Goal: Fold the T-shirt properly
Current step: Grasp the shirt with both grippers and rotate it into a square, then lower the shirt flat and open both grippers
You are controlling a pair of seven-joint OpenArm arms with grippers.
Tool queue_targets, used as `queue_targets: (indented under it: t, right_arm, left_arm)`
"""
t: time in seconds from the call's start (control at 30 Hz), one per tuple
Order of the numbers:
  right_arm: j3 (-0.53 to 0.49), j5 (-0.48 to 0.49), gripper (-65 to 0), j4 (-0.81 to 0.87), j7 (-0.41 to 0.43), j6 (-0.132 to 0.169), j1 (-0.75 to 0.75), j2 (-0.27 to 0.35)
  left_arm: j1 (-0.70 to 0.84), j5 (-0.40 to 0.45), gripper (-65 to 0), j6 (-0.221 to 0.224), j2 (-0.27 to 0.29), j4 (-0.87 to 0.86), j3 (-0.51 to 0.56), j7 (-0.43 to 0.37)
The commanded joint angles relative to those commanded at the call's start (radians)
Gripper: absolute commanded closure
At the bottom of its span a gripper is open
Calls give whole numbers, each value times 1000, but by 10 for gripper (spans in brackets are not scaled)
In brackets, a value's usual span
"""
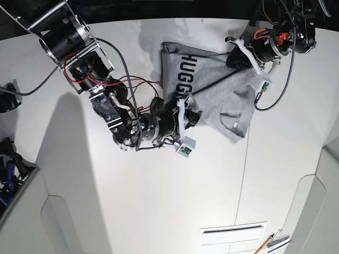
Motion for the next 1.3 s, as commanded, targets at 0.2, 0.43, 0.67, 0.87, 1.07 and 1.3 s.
queue_targets:
  t: [0.2,0.43,0.67,0.87,1.07,1.3]
  right_arm:
    - [3,97,0,145,-60,0,-53,100]
    - [3,97,0,409,-105,-4,-232,175]
    - [53,86,0,505,-109,-5,-365,195]
    - [76,100,0,561,-116,-7,-406,195]
    - [176,74,0,586,-116,-8,-404,194]
    - [394,112,0,586,-121,-8,-416,195]
  left_arm:
    - [-62,8,0,0,-1,0,0,0]
    - [-109,9,0,0,-1,0,0,-3]
    - [-122,16,0,0,-2,-1,0,-22]
    - [-123,21,0,0,-1,-1,2,-67]
    - [-122,18,0,0,-2,19,-3,-62]
    - [-41,-110,0,0,-2,131,-134,13]
